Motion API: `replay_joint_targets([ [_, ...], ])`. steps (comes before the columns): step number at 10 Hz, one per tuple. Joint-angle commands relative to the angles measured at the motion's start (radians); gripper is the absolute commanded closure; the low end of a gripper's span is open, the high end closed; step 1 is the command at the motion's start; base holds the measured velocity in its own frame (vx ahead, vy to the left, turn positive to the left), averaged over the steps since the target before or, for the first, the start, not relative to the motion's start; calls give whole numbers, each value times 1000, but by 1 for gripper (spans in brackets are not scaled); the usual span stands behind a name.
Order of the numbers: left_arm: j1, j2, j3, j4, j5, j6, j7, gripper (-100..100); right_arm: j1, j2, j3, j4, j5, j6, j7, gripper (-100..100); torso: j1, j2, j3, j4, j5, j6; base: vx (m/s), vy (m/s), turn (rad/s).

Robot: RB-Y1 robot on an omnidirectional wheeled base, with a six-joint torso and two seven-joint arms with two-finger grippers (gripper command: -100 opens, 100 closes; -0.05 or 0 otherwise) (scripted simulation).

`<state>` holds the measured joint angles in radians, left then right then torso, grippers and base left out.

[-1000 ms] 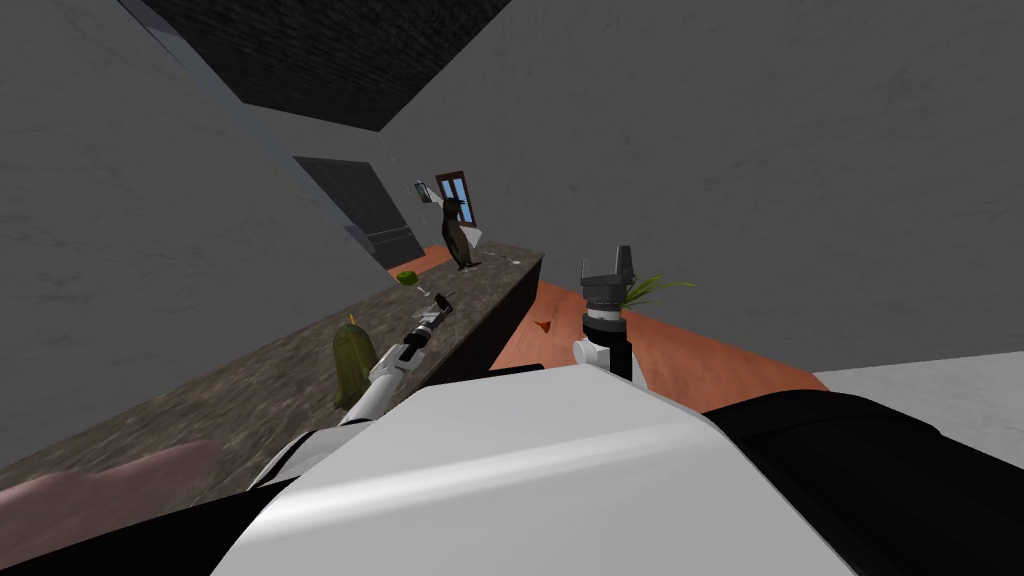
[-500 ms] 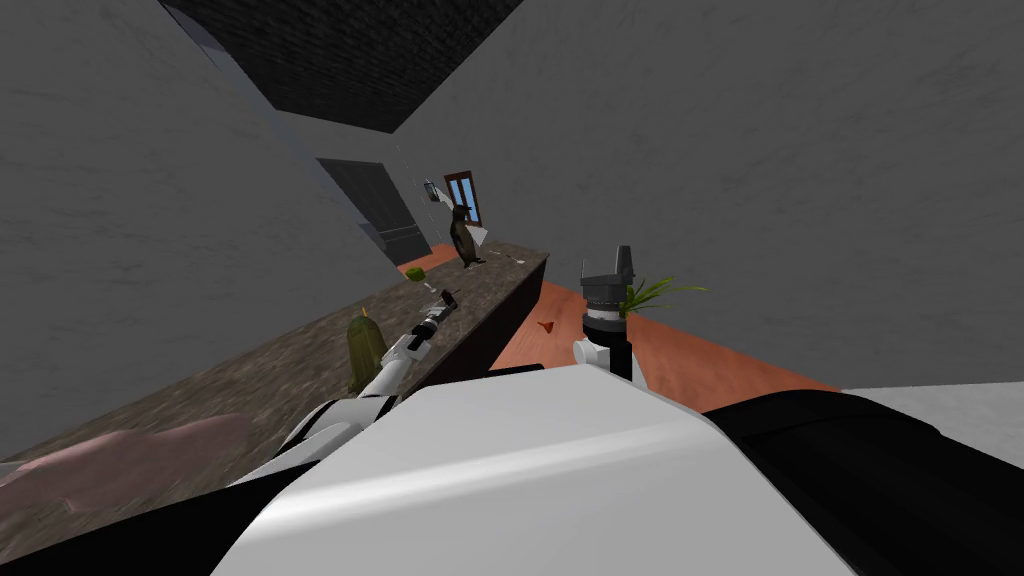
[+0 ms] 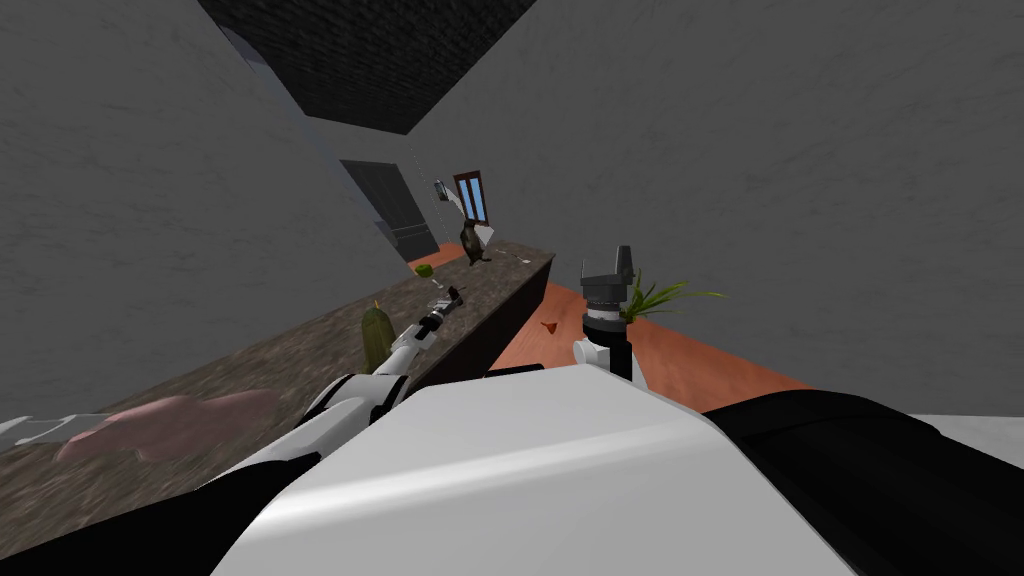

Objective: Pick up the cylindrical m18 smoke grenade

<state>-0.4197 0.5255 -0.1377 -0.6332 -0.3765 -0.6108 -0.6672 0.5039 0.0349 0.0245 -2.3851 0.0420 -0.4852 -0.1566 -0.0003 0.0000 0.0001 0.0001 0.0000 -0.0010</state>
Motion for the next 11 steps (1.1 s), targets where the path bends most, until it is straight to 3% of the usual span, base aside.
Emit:
replay_joint_targets([
  [1,-43,-1,-16,41,5,3,-4,-100,0,0,0,0,0,0,0,0,0,0,0,0,0,0,-18,0,69],
  [2,-41,-2,-10,54,4,-13,-8,-100,0,0,0,0,0,0,0,0,0,0,0,0,0,0,-6,-1,0],
  [3,-45,-2,-10,60,5,-16,-9,100,0,0,0,0,0,0,0,0,0,0,0,0,0,0,0,0,0],
  [7,-45,-3,-10,60,5,-16,-9,100,0,0,0,0,0,0,0,0,0,-1,-1,0,0,0,0,0,0],
  [8,-45,-3,-10,60,5,-16,-9,0,0,0,0,0,0,0,0,0,0,-1,-1,0,0,0,0,0,0],
  [9,5,4,13,10,-6,16,10,100,0,0,0,0,0,0,0,0,0,-1,0,0,0,0,15,0,-163],
  [10,20,4,13,-20,-6,16,10,100,0,0,0,0,0,0,0,0,0,-2,-2,-1,1,3,18,4,-82],
  [11,58,8,43,-57,-17,29,24,100,0,0,0,0,0,0,0,0,0,-4,-3,-2,1,2,26,-4,-124],
])
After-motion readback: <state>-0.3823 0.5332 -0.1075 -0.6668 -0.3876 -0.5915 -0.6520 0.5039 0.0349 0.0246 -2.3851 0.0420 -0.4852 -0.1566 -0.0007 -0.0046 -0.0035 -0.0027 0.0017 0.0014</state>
